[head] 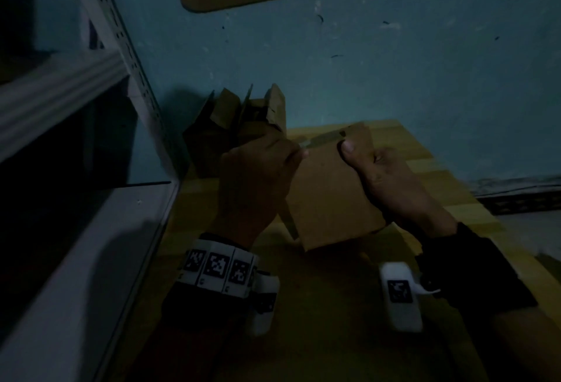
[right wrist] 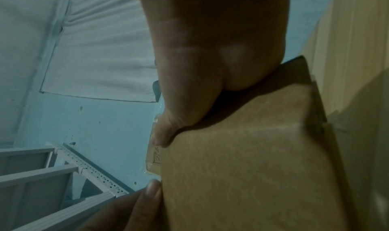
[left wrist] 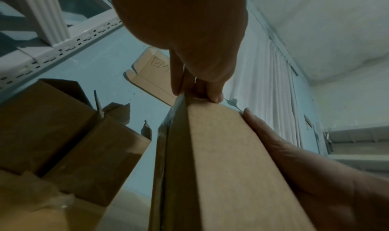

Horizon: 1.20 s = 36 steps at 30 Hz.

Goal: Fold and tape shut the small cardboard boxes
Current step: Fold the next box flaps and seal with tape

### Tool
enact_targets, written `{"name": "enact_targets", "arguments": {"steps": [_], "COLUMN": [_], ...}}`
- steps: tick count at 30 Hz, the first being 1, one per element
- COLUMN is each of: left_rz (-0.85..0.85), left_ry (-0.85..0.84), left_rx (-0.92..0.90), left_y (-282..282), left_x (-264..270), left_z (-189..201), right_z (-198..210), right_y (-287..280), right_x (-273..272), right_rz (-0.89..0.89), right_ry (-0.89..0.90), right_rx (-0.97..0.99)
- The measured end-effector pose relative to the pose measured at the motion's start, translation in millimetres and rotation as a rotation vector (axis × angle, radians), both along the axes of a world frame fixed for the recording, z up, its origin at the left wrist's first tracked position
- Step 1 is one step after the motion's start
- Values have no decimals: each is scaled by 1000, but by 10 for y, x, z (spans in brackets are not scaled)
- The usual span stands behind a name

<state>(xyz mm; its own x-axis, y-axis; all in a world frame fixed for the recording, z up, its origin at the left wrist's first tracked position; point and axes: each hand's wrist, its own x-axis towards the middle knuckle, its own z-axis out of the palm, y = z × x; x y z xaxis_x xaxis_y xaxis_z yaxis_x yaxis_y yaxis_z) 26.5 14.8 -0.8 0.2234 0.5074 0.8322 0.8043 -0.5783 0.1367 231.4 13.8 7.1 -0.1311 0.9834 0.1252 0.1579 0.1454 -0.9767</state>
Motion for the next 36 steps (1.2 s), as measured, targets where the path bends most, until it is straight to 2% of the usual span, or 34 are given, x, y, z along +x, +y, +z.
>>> {"name": "enact_targets", "arguments": {"steps": [4, 6, 10, 13, 17, 24, 28, 30, 33, 36], "left_rz": [-54, -62, -59, -111, -145, -178, -281, -312, -365, -305], "left_ry": [-185, -226, -88, -16, -100, -271, -633, -717, -775, -644], "left_rx": [-51, -55, 4, 20, -39, -83, -207, -256, -326, -377], "left_y": [-22, -44, -55, -52, -52, -63, -98, -94, -62, -52], "left_x": [-15, -14, -35, -29, -8, 12, 84, 92, 10, -78], "left_z": [1, 10, 21, 26, -1, 21, 58, 74, 89, 92], "right_z": [-16, -44, -42, -50, -35, -75, -61, -74, -96, -87], "right_y": [12, 25, 29, 65, 49, 57, 82, 89, 92, 86], "right_x": [9, 15, -23, -9, 25, 80, 107, 118, 151, 178], "right_rz": [-1, 39, 125, 129, 96, 80, 72, 66, 54, 29], "right_ry": [15, 79, 245, 228, 193, 273, 279, 275, 278, 323], "right_rx": [-9, -55, -143, -185, -238, -39, 49, 78, 86, 93]}}
